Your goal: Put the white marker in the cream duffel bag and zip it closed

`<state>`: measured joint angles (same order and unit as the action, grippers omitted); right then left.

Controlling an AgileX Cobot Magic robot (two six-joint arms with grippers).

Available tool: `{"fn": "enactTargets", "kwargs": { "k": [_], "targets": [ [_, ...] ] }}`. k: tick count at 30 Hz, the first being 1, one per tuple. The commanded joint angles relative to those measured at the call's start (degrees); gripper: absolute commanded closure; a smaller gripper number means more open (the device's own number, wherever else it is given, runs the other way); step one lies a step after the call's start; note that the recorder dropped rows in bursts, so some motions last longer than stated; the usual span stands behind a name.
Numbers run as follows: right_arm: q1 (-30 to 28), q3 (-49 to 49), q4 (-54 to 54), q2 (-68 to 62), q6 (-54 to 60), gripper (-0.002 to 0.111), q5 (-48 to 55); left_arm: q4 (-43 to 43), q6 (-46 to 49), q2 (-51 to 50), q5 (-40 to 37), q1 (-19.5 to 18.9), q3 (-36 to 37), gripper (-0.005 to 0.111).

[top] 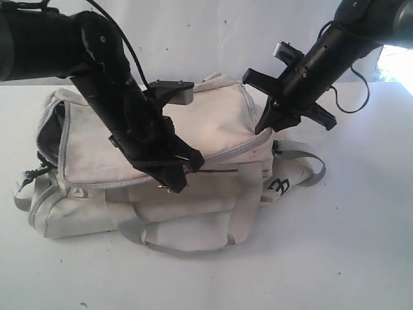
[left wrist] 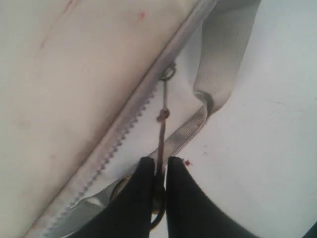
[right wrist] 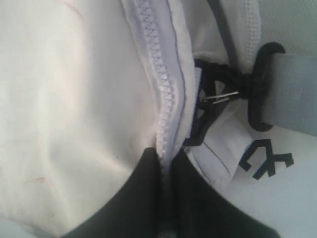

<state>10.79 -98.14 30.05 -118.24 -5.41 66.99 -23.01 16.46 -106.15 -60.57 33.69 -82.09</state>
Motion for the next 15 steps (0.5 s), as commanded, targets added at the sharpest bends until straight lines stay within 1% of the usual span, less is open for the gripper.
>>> {"fn": "enactTargets", "kwargs": {
  "k": [1,4,6,15],
  "targets": [
    [-2.9,0.0,-5.8,0.5,0.7,0.108,1.3,2.9,-1.5,2.8,-4.1,-2.3,1.4,0.107],
    [-4.0,0.0,-6.9,0.5,0.7,0.108,2.0,2.9,-1.5,4.3,-6.2,-4.2,2.2,0.107],
    [-4.6,0.0,-8.1,0.5,0.7,0.108,1.8,2.9,-1.5,5.4,-9.4,-5.4,2.4,0.107],
    [-5.7,0.0,-13.7,0.5,0.0,0.108,0.1,2.9,1.6,10.7,-9.4,-10.3,3.5,0.107]
  ]
}}
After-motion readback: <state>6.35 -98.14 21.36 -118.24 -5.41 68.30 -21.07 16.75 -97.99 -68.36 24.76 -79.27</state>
